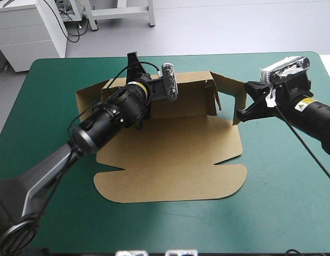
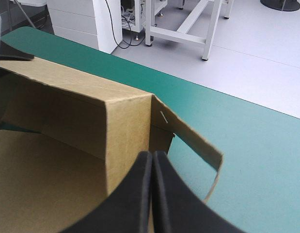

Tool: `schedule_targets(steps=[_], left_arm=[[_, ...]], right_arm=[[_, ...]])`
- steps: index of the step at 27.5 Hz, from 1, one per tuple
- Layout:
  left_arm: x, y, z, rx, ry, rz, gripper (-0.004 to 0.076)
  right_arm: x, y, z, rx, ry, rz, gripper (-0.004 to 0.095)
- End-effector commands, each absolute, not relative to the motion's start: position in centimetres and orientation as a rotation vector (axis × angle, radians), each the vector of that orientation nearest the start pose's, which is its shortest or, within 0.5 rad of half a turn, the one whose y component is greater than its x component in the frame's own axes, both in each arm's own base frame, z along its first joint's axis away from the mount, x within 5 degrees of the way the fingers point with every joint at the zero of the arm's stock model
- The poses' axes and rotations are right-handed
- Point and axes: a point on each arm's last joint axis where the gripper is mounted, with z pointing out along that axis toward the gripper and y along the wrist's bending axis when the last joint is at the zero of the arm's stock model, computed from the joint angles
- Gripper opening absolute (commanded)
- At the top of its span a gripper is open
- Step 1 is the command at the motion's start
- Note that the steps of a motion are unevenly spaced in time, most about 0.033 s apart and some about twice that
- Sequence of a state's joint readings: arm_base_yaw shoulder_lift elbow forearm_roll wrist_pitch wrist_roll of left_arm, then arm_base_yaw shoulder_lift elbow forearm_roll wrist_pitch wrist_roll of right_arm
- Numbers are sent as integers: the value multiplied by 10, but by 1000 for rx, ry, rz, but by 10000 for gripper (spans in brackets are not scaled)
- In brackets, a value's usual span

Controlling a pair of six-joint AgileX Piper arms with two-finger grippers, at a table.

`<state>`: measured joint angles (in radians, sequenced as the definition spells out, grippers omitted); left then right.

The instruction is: Fold the box

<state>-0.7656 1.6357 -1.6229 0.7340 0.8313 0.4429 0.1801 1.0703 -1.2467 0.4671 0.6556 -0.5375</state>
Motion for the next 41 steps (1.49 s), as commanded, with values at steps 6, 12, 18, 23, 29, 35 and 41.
schedule_targets(steps=[6,12,18,23,29,35,41], left_arm=[[210,-200,495,1438,1574,685,16],[192,-199,523,1434,1533,524,16],[210,-225,496,1547,1587,569,16],[229,-250,469,1618,1614,616,16],[258,-257,446,1609,1675,642,16],[279,-252,424,1606,1662,664,-8],[289,-257,389,1594,1628,701,-8]], right_arm=[[203,60,464,-457,1744,272,-14],[203,60,464,-447,1747,282,-14],[203,60,464,-438,1751,292,-14],[203,60,464,-433,1757,299,-14],[203,60,463,-424,1762,298,-14],[204,60,464,-416,1756,298,-14],[204,60,464,-402,1758,307,-14]])
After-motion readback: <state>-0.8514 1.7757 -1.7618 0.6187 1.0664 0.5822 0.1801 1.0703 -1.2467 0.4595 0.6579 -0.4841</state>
